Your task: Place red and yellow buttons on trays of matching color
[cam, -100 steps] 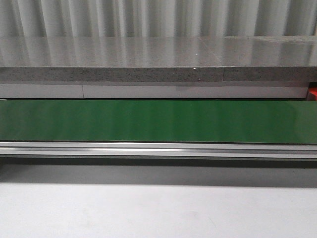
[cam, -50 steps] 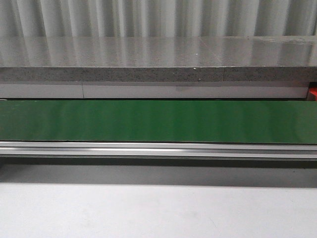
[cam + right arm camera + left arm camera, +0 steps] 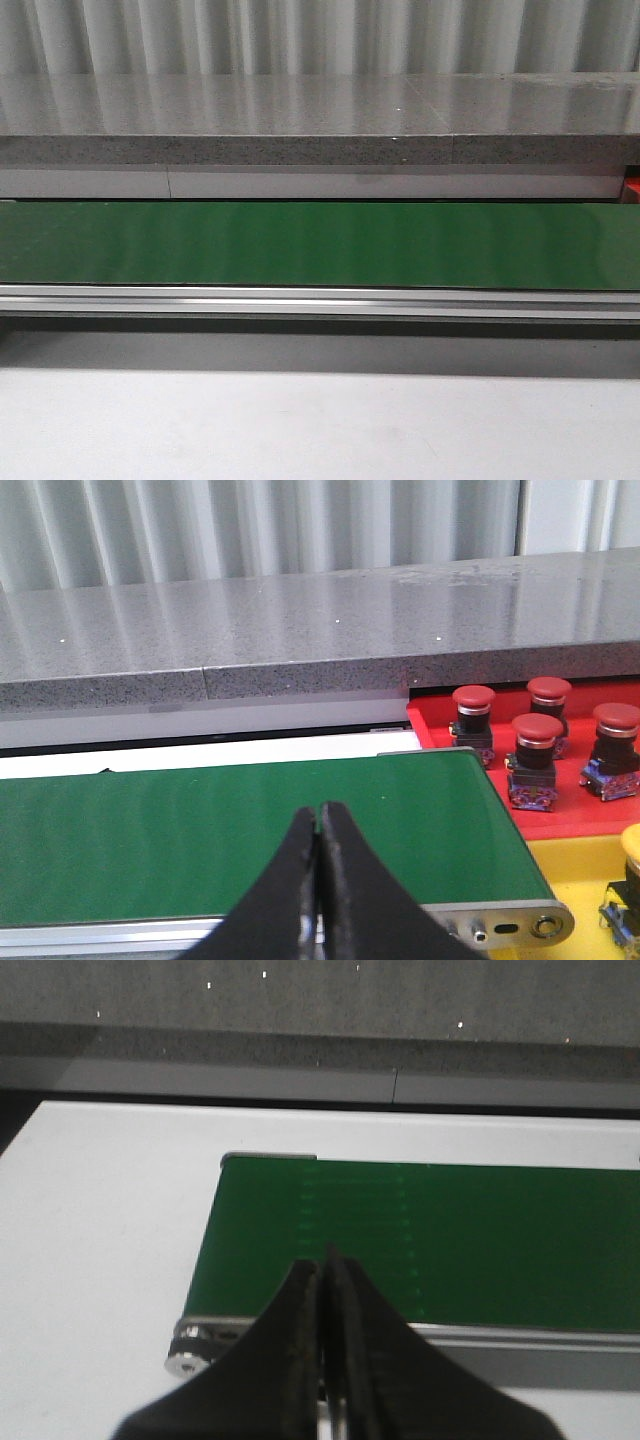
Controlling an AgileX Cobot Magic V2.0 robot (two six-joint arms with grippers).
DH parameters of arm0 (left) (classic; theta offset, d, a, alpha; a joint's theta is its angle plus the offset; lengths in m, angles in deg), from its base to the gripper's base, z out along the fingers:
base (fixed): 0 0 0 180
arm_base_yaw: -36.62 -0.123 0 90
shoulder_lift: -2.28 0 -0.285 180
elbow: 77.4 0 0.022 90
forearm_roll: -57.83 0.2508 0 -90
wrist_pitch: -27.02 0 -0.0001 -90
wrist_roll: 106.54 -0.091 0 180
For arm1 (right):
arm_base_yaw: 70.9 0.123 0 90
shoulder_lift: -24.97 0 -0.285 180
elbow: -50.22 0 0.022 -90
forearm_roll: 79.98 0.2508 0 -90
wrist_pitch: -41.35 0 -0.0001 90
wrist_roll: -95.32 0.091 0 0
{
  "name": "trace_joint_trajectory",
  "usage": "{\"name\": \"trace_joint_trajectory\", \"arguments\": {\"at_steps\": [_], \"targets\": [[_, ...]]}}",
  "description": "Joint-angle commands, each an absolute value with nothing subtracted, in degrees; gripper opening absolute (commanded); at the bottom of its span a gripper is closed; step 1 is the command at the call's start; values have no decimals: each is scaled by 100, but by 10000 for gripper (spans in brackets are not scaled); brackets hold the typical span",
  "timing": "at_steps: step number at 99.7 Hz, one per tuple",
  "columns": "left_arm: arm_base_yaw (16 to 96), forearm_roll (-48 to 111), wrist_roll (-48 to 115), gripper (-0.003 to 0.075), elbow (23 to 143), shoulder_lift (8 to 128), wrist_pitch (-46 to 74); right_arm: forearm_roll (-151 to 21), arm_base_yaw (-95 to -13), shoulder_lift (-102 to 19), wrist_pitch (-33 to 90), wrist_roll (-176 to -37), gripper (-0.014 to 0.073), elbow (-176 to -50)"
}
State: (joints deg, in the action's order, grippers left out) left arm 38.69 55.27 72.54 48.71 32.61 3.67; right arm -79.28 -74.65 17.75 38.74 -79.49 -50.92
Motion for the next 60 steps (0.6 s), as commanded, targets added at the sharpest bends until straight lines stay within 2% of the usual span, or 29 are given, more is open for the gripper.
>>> {"name": "trace_joint_trajectory", "arguments": {"at_steps": [1,21,51,60], "targets": [[4087,5736,7346,-19,4621,3190,1695,-7998,-7478,1899,4360,-7958,-66,-5187],[4334,6509,8211,-19,3368,2476,2921,-7998,-7478,1899,4360,-7958,-66,-5187],[4324,6483,8213,-19,2258,738,2908,-7998,-7478,1899,4360,-7958,-66,-5187],[4313,6514,8213,-19,2269,833,2838,-7998,-7478,1899,4360,-7958,-66,-5187]]}}
